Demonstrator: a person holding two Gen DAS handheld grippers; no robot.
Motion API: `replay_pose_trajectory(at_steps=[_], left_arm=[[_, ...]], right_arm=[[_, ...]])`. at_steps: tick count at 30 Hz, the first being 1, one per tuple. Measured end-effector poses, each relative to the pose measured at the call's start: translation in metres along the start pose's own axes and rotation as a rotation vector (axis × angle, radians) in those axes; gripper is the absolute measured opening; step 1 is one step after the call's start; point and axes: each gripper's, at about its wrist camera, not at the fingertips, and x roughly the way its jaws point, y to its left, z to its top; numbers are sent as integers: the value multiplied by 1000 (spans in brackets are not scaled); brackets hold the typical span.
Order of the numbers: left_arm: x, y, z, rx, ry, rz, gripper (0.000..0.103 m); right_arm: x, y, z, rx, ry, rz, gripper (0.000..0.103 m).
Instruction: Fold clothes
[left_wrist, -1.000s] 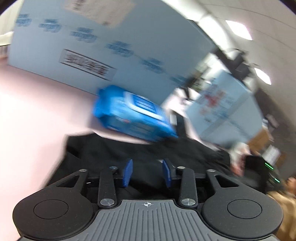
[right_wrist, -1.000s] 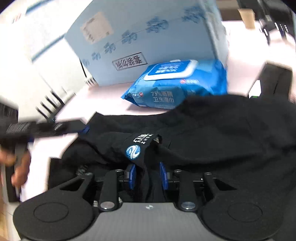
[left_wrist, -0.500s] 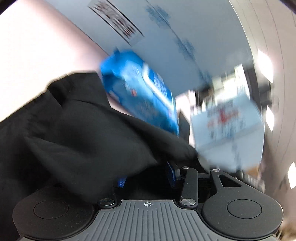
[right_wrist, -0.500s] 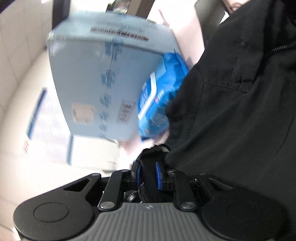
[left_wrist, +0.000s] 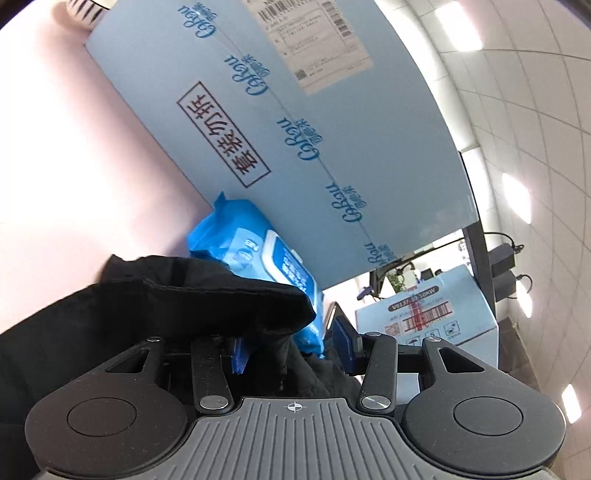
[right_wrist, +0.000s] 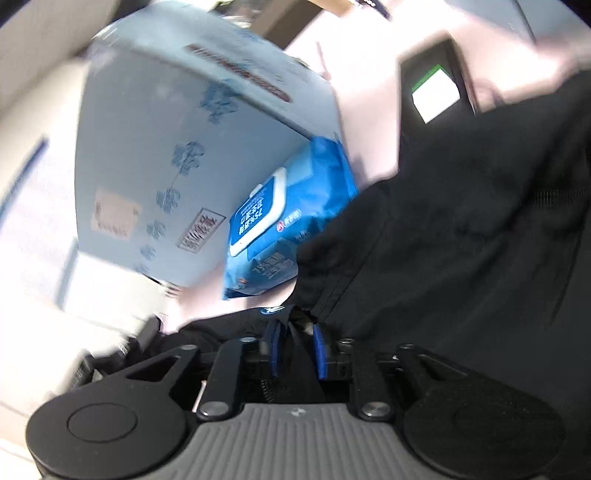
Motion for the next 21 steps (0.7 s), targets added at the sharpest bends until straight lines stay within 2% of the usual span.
replay_pose_trajectory(at_steps=[3, 7, 10, 12, 16, 19, 20, 21], left_arm=[[0, 3, 0, -27, 23, 16, 42], [-8, 9, 8, -105, 62, 10, 42], [-11, 11, 11, -176, 95, 3, 42], [-16, 10, 13, -198, 111, -3, 42], [-22, 7, 14, -222, 117, -36, 42], [-27, 4, 13, -212, 121, -54, 42], [-28, 3, 14, -209, 118, -56, 42], [-30, 3, 14, -207, 115, -58, 42]], right_arm=[[-19, 36, -14, -327, -98, -100, 36], [-34, 80, -50, -671, -182, -66, 35], [-18, 112, -93, -1012, -202, -108, 39], [-5, 125, -113, -1163, -222, -138, 43], [28, 144, -137, -1368, -250, -201, 43], [51, 146, -136, -1430, -246, -274, 41], [60, 146, -129, -1413, -222, -286, 38], [68, 145, -122, -1395, -198, -298, 24]])
